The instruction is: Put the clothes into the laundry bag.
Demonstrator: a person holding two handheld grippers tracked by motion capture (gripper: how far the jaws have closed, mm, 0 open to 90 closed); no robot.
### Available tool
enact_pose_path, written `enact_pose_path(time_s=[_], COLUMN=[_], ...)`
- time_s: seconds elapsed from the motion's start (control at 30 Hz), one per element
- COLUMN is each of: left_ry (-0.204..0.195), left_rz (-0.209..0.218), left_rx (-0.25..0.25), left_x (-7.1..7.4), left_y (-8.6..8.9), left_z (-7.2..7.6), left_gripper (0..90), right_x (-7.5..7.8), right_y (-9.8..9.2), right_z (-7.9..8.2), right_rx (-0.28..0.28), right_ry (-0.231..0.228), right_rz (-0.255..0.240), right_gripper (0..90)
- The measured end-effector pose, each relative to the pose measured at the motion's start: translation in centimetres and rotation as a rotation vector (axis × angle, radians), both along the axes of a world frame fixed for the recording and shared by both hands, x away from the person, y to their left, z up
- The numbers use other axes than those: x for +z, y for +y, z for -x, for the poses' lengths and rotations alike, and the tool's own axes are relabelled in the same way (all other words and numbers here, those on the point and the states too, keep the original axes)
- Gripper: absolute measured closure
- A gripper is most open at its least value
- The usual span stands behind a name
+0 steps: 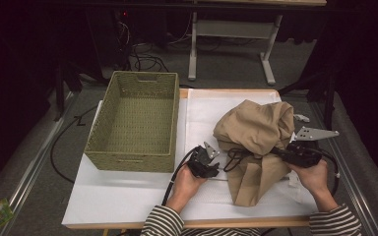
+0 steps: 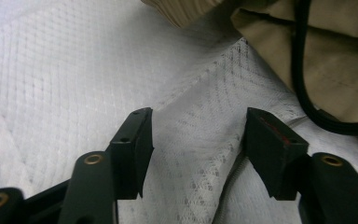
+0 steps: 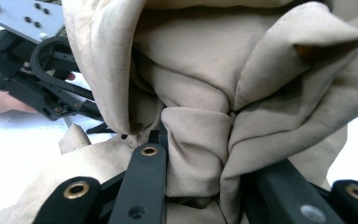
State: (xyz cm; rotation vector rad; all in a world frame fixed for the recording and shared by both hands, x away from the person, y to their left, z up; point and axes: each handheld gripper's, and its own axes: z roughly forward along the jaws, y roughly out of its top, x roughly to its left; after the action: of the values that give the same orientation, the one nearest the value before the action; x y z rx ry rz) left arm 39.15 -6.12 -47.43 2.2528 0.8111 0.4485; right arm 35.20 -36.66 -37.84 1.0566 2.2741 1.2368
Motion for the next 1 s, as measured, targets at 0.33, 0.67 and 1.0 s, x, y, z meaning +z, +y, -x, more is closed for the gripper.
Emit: enact_pose_path(time_s=[0.33,0.67,1.0], left_ry=[0.037,0.114,0.143], left_rz=[0.056,0.030,0.154], left_rx=[-0.066,-0.051,0.035], left_x=[-0.2,0.7,2.6], left_y=[0.0,-0.6,-0.5], left_z=[-0.6,-2.6,-5.2], left_gripper=[73.8,90.0,90.0], right_x=[0.5,0.3,0.2], right_y=[-0.4,-0.3,-0.6], right_z=[1.3,1.8,2.3], right_rx=[0.013,0.026,0.056], right_ry=[-0.017,-0.019,-0.032], right_rz=[-0.007,-0.030,-0.035], right_gripper=[75.9,75.8,75.8])
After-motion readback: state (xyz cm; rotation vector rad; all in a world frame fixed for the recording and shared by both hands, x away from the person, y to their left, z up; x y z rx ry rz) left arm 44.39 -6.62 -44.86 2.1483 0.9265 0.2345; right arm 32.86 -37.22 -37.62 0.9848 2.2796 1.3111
